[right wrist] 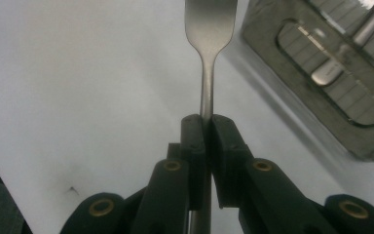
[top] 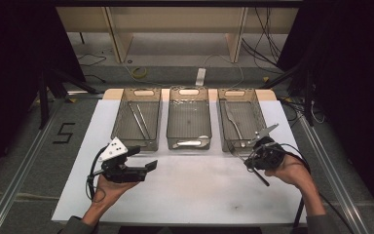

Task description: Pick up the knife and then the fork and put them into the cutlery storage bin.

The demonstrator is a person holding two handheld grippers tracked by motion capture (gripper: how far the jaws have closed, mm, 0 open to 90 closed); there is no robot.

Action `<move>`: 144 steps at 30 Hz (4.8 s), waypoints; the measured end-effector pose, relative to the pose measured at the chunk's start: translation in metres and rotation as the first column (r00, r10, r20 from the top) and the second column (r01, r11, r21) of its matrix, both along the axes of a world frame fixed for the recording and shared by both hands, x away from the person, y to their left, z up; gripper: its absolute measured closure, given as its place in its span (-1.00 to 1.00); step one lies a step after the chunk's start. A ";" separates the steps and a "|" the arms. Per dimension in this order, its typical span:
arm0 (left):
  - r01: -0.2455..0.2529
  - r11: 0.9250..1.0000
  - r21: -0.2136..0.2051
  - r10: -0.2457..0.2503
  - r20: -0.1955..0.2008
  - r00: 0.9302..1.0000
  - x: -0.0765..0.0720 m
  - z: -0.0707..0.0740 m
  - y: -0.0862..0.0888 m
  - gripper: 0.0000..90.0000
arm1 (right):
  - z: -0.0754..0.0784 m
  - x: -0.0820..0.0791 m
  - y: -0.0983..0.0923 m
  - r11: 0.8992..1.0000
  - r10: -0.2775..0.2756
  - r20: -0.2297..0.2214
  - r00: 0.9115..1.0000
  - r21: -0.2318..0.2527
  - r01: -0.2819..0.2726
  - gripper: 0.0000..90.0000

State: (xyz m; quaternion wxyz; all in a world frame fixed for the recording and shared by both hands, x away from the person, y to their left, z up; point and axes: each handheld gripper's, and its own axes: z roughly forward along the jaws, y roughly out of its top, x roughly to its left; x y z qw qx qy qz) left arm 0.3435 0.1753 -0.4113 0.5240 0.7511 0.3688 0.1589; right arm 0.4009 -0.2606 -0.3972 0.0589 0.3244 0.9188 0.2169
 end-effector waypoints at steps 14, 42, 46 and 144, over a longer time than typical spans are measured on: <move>-0.001 1.000 0.002 0.001 0.000 1.000 0.000 0.000 0.000 -0.64 | 0.028 0.023 -0.001 0.994 -0.066 0.066 0.996 0.093 0.060 0.89; -0.005 1.000 -0.005 0.005 0.009 1.000 0.000 0.001 0.001 -0.64 | 0.068 0.083 0.014 0.978 -0.179 0.142 0.974 0.134 0.160 0.89; -0.006 1.000 -0.006 0.006 0.009 1.000 0.000 0.001 0.001 -0.64 | 0.072 0.091 0.017 0.977 -0.190 0.145 0.971 0.127 0.172 0.89; 0.004 0.998 -0.058 -0.005 -0.012 1.000 0.002 0.001 0.004 -0.64 | 0.032 0.090 0.023 0.899 -0.369 0.132 0.920 0.302 0.317 -0.07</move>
